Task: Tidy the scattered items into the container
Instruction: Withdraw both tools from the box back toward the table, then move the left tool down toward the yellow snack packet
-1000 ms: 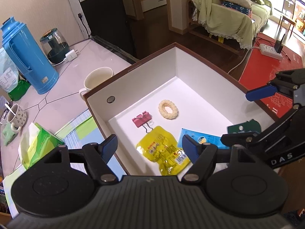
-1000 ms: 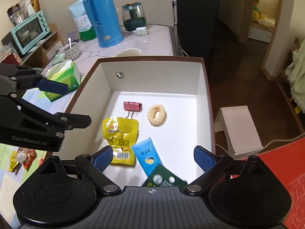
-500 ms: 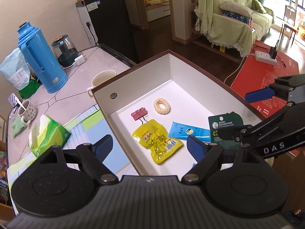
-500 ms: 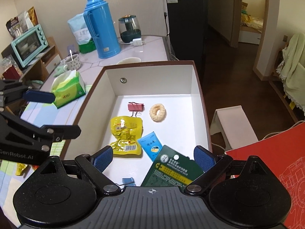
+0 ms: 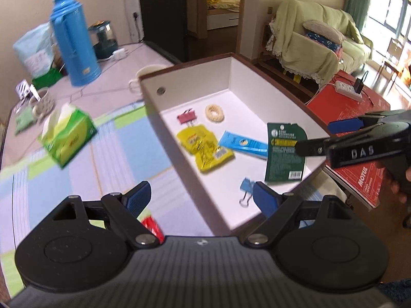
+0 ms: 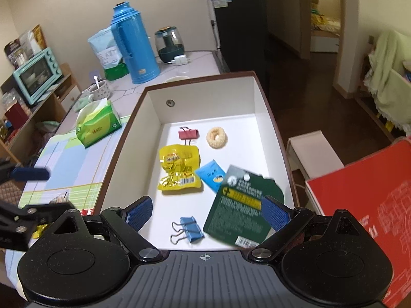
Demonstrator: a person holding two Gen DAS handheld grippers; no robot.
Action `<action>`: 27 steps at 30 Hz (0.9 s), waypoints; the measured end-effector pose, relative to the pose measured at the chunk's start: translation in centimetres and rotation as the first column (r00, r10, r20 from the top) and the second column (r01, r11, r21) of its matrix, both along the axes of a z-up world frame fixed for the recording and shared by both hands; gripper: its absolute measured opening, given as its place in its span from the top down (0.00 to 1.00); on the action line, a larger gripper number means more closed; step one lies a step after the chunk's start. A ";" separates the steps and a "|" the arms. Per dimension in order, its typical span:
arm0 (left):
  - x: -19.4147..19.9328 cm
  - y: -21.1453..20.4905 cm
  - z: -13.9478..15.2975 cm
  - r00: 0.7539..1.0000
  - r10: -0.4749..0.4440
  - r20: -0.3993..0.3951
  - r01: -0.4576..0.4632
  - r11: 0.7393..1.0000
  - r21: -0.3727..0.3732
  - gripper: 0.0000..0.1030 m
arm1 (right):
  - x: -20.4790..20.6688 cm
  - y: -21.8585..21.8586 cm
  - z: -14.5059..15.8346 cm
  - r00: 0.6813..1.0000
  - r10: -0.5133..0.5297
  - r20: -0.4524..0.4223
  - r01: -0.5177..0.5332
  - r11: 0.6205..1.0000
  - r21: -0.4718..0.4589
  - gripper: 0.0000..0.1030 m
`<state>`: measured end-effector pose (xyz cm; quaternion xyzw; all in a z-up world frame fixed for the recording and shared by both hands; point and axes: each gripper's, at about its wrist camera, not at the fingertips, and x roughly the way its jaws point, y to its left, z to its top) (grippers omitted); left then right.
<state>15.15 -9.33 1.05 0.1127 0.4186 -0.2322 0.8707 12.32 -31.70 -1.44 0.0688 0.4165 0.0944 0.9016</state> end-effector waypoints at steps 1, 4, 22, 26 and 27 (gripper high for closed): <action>-0.4 0.7 -0.2 1.000 0.008 -0.007 -0.008 1.000 0.000 0.18 | -0.2 0.0 -0.2 1.000 -0.009 -0.009 0.009 1.000 0.007 0.09; -1.7 2.7 -0.9 0.999 0.034 -0.032 -0.034 0.999 0.003 0.17 | -0.9 0.2 -0.5 1.000 -0.025 -0.020 0.025 0.999 0.023 0.09; -3.8 13.6 -3.1 0.979 0.179 -0.098 -0.178 0.984 0.018 0.16 | -2.7 8.8 -0.6 0.998 0.068 -0.016 -0.067 0.998 0.012 0.09; -3.8 16.2 -3.7 0.970 0.217 -0.113 -0.214 0.976 0.036 0.16 | -3.0 11.5 -0.9 0.993 0.120 -0.016 -0.119 0.993 0.022 0.09; -3.9 16.9 -3.9 0.967 0.227 -0.120 -0.224 0.974 0.041 0.16 | -3.1 12.2 -1.0 0.991 0.131 -0.016 -0.131 0.991 0.023 0.09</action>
